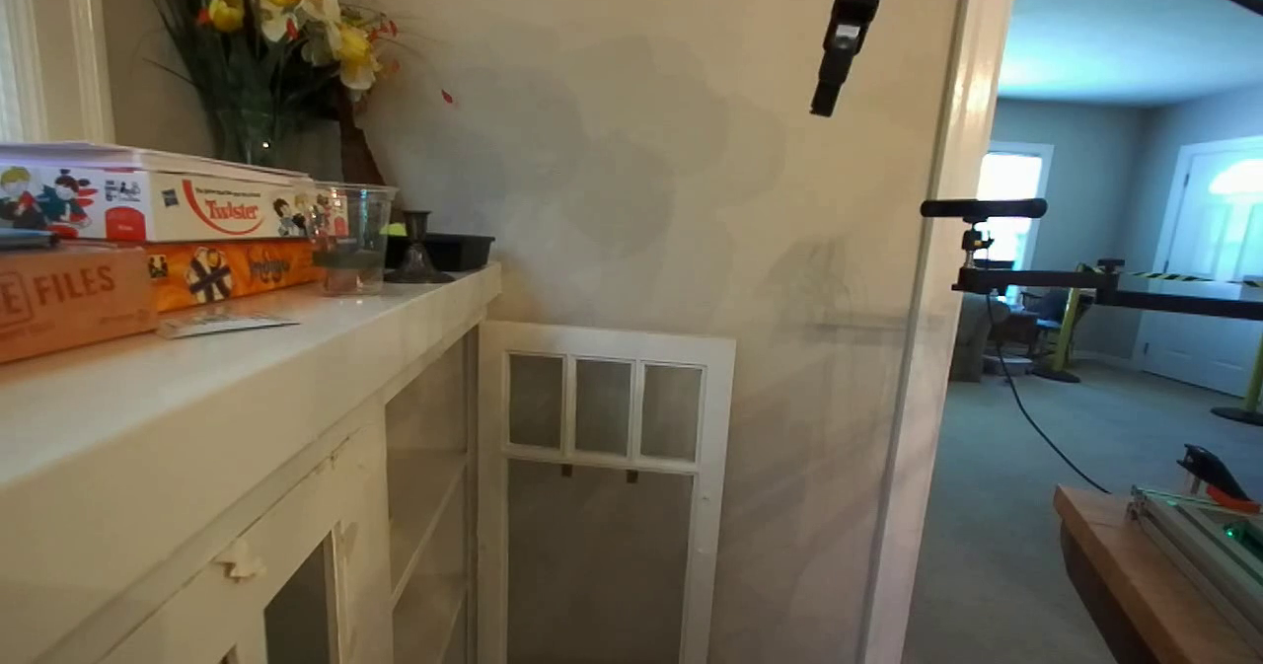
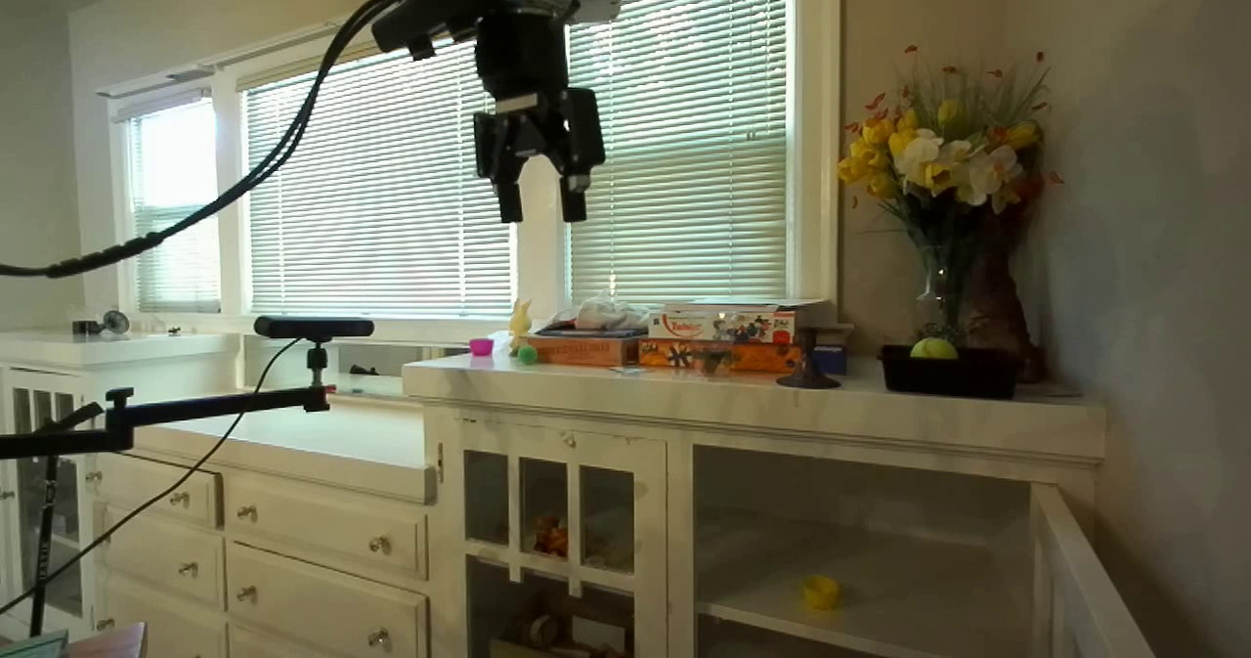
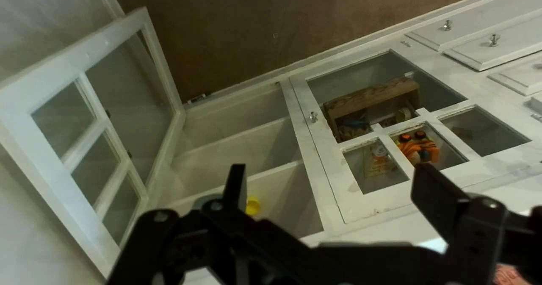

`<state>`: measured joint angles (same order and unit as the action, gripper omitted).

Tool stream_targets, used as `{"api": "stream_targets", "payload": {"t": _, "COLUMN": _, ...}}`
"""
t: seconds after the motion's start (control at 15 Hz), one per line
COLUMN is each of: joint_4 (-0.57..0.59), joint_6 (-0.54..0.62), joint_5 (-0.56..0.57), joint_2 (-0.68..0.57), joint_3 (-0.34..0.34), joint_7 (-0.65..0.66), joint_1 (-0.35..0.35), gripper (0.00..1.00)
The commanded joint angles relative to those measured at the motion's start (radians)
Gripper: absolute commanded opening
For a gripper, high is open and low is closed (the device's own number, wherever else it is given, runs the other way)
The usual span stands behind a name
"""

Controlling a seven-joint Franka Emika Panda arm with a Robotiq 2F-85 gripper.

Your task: Pick up the towel and unfold it

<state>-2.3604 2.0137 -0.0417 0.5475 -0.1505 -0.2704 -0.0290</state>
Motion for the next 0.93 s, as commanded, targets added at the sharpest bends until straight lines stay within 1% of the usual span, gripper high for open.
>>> {"api": "stream_targets", "payload": {"t": 0.0, "joint_4": 0.117, "joint_6": 0.043, "joint_5": -0.044, "joint_2": -0.126, "joint_3": -0.010, "joint_7": -0.164, "joint_1": -0.066, "gripper": 1.00}}
{"api": "stream_targets", "payload": {"t": 0.27, "joint_4": 0.239, "joint_6": 0.033, "joint_5": -0.087, "joint_2": -0.248, "joint_3": -0.002, "joint_7": -0.343, "joint_1": -0.129, "gripper": 1.00}}
{"api": "stream_targets", "payload": {"t": 0.47, "joint_4": 0.339, "joint_6": 0.037, "joint_5": -0.131, "joint_2": -0.344, "joint_3": 0.021, "joint_7": -0.474, "joint_1": -0.153, "gripper": 1.00}}
{"api": "stream_targets", "payload": {"t": 0.67, "joint_4": 0.443, "joint_6": 0.071, "joint_5": -0.159, "joint_2": -0.435, "joint_3": 0.075, "joint_7": -0.558, "joint_1": -0.156, "gripper": 1.00}}
{"api": "stream_targets", "payload": {"t": 0.87, "joint_4": 0.534, "joint_6": 0.121, "joint_5": -0.168, "joint_2": -0.516, "joint_3": 0.141, "joint_7": -0.582, "joint_1": -0.151, "gripper": 1.00}}
